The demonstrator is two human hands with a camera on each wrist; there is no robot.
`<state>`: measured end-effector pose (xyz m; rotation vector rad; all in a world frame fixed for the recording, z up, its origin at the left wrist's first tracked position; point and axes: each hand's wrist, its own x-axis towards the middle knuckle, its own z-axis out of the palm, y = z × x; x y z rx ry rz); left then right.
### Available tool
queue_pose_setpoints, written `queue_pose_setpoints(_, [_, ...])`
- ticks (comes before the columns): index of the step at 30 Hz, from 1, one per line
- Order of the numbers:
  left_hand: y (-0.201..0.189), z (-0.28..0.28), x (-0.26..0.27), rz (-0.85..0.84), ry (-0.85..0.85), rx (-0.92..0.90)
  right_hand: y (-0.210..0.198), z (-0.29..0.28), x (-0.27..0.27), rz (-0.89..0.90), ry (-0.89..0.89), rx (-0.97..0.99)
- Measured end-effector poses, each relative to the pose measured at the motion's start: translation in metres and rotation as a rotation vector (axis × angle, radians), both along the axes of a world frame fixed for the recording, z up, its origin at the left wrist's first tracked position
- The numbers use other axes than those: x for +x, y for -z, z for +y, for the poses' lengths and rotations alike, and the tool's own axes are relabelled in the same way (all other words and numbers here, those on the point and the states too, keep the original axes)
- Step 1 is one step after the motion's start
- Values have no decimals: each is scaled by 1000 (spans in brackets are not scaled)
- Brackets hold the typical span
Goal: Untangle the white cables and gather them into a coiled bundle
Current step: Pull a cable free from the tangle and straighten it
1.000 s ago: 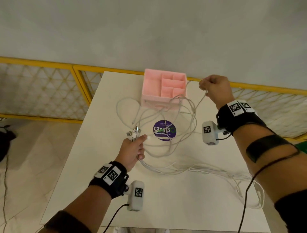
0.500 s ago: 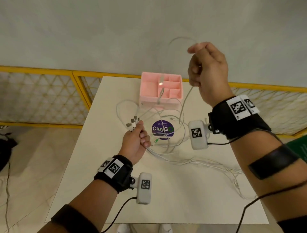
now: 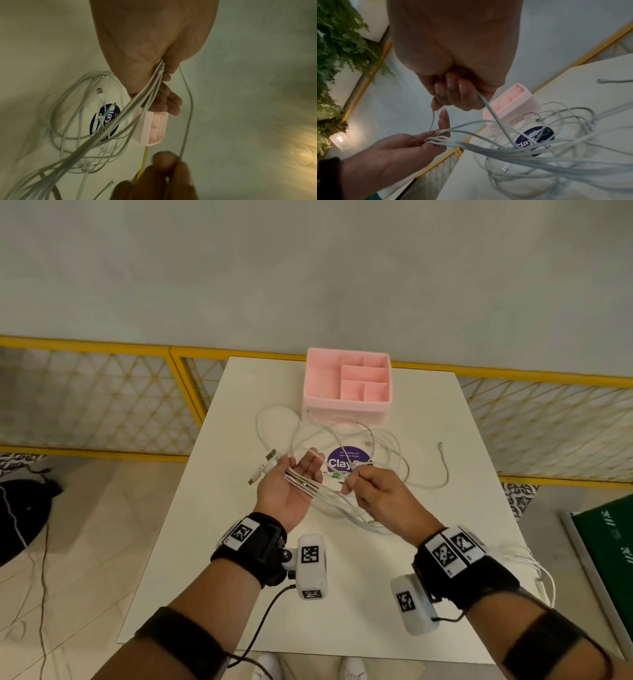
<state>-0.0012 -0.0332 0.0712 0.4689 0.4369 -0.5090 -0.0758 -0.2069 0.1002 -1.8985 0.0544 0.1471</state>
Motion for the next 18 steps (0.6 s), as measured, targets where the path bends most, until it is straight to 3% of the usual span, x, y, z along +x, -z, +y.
queue_pose_setpoints(4, [1, 1, 2, 77, -56, 19, 14, -4, -16, 138, -138, -262])
queue_pose_setpoints(7, [-1, -1, 4, 121, -77, 91, 25, -3, -27, 230, -173, -257])
queue_pose_setpoints(12, [2, 3, 10, 146, -93, 292, 32, -20, -33, 144, -155, -349])
queue_pose_setpoints(18, [1, 8, 13, 127, -161, 308, 23, -48, -33, 99, -65, -282])
